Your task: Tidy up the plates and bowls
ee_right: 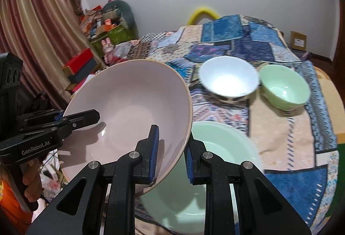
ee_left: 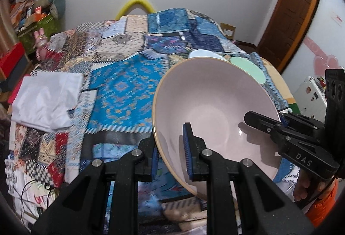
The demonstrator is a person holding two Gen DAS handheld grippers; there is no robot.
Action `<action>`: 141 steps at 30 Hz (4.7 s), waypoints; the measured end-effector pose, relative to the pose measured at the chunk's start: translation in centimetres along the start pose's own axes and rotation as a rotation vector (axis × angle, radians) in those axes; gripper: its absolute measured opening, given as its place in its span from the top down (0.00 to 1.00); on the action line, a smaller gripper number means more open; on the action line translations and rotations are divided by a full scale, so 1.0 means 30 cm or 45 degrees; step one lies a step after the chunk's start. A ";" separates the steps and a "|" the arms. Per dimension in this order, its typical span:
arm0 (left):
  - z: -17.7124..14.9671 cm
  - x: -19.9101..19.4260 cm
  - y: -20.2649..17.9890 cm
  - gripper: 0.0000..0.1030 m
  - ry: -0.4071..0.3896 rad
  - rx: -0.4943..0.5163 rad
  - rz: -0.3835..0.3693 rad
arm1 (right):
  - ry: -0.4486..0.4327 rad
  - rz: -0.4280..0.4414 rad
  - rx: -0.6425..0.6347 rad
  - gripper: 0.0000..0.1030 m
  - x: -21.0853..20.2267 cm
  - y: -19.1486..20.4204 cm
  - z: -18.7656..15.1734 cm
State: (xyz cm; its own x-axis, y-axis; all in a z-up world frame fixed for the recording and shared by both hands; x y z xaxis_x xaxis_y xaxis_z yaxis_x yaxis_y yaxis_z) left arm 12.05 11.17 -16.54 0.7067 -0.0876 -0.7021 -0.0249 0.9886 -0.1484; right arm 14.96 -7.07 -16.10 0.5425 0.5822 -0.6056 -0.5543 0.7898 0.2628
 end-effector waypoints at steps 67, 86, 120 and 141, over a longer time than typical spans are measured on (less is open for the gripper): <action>-0.073 -0.029 0.253 0.53 -0.028 -0.136 0.160 | 0.135 0.073 -0.096 0.70 0.164 0.157 -0.022; 0.213 -0.013 -0.082 0.20 -0.163 -0.013 0.067 | -0.140 -0.075 -0.070 0.42 -0.107 -0.105 0.181; 0.331 0.716 -0.161 0.17 0.156 0.078 0.058 | 0.098 -0.109 0.131 0.51 0.272 -0.473 0.109; 0.277 0.877 -0.172 0.62 0.286 0.169 0.026 | 0.170 -0.037 0.174 0.60 0.340 -0.463 0.104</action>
State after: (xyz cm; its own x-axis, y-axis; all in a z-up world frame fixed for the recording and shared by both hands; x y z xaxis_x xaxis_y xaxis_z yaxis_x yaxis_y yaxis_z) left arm 36.66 4.77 -28.46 0.5317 -0.0782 -0.8433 0.0659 0.9965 -0.0508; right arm 30.16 -11.49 -23.58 0.4634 0.5353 -0.7062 -0.4439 0.8300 0.3378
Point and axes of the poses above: each gripper's, at about its wrist camera, not at the fingertips, and x roughly the way its jaws point, y to its left, z to its top, the point moved 7 cm from there along x, roughly the way its jaws point, and after that the axes turned 5 degrees about -y, right-handed, at the moved point
